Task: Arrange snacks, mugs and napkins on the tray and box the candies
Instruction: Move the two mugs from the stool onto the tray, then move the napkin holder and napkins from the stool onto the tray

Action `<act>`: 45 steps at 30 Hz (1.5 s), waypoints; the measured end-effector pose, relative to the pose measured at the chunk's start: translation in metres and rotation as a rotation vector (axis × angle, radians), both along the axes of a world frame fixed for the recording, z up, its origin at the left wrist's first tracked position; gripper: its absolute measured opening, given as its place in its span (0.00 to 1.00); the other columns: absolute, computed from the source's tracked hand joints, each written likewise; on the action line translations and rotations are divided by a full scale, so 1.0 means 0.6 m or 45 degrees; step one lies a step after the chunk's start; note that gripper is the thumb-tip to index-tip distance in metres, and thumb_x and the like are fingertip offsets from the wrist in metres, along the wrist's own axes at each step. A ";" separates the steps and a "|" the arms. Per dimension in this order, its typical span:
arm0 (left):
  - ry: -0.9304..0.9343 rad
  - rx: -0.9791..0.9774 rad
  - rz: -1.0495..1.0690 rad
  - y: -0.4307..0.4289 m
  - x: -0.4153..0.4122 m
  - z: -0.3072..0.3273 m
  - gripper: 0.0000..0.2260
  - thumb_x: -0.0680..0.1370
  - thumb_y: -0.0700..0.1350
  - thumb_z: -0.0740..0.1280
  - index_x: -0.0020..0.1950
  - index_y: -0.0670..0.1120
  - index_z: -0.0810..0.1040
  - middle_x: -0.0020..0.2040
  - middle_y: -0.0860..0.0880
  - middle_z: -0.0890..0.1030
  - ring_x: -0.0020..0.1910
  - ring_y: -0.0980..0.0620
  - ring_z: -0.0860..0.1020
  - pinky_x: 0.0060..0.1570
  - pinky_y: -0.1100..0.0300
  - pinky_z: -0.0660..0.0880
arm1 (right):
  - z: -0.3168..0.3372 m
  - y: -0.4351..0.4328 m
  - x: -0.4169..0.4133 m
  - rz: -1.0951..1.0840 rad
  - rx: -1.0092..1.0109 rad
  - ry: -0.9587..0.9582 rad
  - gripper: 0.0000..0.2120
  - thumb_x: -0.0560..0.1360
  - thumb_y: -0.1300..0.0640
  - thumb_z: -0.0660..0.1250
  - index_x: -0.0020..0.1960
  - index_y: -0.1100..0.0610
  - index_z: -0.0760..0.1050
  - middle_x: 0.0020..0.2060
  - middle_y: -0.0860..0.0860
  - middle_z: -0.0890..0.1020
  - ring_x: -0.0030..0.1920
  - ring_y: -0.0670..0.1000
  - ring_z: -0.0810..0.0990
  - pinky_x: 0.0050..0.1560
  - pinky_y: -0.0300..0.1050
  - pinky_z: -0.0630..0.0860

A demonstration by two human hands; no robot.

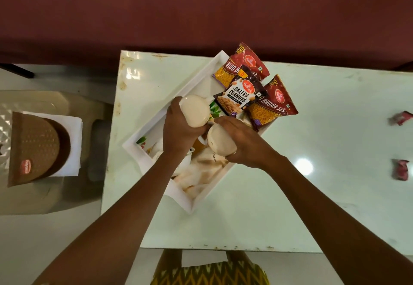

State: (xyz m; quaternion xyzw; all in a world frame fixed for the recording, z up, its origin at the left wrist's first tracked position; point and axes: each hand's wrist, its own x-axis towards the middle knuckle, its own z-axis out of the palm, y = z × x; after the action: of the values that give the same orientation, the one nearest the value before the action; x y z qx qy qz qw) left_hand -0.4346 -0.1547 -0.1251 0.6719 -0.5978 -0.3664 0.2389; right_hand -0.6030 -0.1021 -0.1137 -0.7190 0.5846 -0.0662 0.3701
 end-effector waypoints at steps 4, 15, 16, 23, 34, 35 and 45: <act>-0.033 0.036 -0.017 0.002 -0.002 0.003 0.42 0.57 0.52 0.80 0.65 0.41 0.66 0.60 0.42 0.75 0.58 0.45 0.74 0.50 0.57 0.72 | 0.003 0.004 0.005 -0.001 0.027 0.001 0.43 0.61 0.61 0.76 0.71 0.57 0.59 0.70 0.55 0.65 0.69 0.55 0.64 0.64 0.52 0.70; -0.166 0.050 -0.138 0.021 0.043 0.037 0.49 0.63 0.51 0.78 0.74 0.44 0.52 0.75 0.44 0.59 0.73 0.45 0.60 0.64 0.51 0.68 | 0.055 0.005 0.055 -0.022 -0.100 0.119 0.53 0.60 0.49 0.79 0.75 0.55 0.51 0.75 0.53 0.55 0.75 0.53 0.51 0.69 0.50 0.61; -0.182 0.040 -0.122 0.027 0.057 0.043 0.47 0.64 0.52 0.77 0.74 0.45 0.52 0.75 0.45 0.58 0.73 0.46 0.60 0.65 0.53 0.67 | 0.066 0.004 0.071 -0.055 -0.118 0.070 0.51 0.61 0.49 0.78 0.74 0.55 0.52 0.75 0.53 0.56 0.75 0.53 0.51 0.69 0.50 0.61; -0.224 -0.147 0.145 0.063 0.184 0.102 0.36 0.68 0.53 0.73 0.71 0.45 0.61 0.72 0.44 0.66 0.70 0.46 0.66 0.66 0.61 0.61 | 0.127 -0.007 0.231 -0.217 -0.158 -0.327 0.36 0.67 0.51 0.74 0.70 0.56 0.62 0.70 0.52 0.67 0.71 0.50 0.63 0.68 0.39 0.61; -0.235 0.084 0.602 0.080 0.458 0.116 0.30 0.72 0.43 0.70 0.70 0.43 0.61 0.70 0.41 0.66 0.68 0.42 0.67 0.63 0.46 0.71 | 0.062 -0.032 0.537 -0.517 0.333 -0.406 0.26 0.74 0.48 0.66 0.67 0.57 0.65 0.65 0.55 0.73 0.64 0.56 0.73 0.59 0.45 0.72; -0.229 0.106 0.618 0.078 0.472 0.109 0.29 0.73 0.43 0.69 0.70 0.43 0.61 0.70 0.41 0.66 0.68 0.42 0.67 0.62 0.47 0.71 | 0.051 -0.038 0.556 -0.520 0.353 -0.404 0.24 0.74 0.48 0.66 0.65 0.58 0.67 0.62 0.56 0.75 0.61 0.56 0.75 0.55 0.42 0.72; -0.051 0.236 0.651 0.066 0.521 0.070 0.22 0.77 0.42 0.62 0.70 0.41 0.62 0.66 0.40 0.73 0.62 0.42 0.75 0.60 0.50 0.75 | 0.001 -0.062 0.639 -0.707 0.339 -0.371 0.13 0.75 0.55 0.67 0.57 0.59 0.75 0.54 0.56 0.80 0.52 0.55 0.79 0.48 0.39 0.71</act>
State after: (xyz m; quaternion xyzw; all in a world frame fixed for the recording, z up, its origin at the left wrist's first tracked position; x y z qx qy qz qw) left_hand -0.1217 -0.1149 -0.0831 0.8271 -0.3773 -0.3339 0.2491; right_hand -0.2197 -0.1393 -0.1133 -0.4609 0.7024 -0.1895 0.5082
